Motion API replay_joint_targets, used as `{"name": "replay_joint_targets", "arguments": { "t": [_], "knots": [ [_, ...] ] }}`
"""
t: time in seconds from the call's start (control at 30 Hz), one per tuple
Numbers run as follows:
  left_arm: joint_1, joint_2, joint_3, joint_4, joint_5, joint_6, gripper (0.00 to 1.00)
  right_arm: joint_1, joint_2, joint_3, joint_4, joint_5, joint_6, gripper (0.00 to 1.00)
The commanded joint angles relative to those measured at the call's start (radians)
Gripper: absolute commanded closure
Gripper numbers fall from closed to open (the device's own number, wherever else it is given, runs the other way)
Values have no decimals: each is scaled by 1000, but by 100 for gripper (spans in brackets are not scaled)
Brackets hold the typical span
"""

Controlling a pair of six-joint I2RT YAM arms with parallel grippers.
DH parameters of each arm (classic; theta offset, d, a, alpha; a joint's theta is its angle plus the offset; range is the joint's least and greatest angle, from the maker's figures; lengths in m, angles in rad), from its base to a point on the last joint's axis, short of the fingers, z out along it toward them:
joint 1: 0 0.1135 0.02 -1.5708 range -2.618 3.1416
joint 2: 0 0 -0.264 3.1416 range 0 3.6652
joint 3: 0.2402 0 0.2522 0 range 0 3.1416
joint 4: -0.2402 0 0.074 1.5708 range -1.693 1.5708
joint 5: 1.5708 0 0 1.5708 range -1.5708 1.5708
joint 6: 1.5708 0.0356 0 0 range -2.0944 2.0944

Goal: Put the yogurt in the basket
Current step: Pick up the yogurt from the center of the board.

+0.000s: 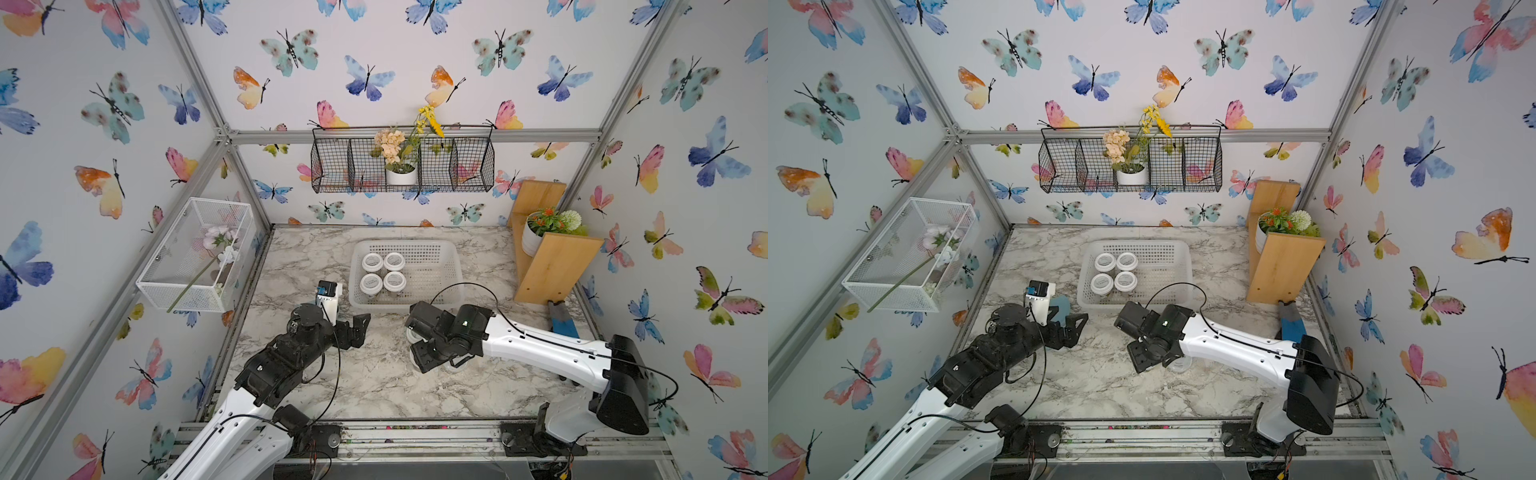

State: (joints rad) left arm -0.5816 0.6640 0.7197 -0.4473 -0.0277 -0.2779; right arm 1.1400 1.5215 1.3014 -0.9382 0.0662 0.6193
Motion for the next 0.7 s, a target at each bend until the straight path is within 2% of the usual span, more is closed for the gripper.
{"name": "replay_joint_targets", "arguments": {
  "t": [0.0, 0.17, 0.33, 0.67],
  "knots": [
    [6, -3, -3, -5, 40, 8, 3, 7, -35, 56, -41, -59, -14, 38],
    [5, -13, -4, -4, 38, 8, 3, 5, -24, 143, -28, -83, -46, 38],
    [3, -19, -3, -6, 36, 8, 3, -4, 42, 260, -80, -56, -89, 38],
    [-7, -58, -3, -7, 21, 7, 3, -107, 146, 395, -91, -83, -170, 40]
  ]
}}
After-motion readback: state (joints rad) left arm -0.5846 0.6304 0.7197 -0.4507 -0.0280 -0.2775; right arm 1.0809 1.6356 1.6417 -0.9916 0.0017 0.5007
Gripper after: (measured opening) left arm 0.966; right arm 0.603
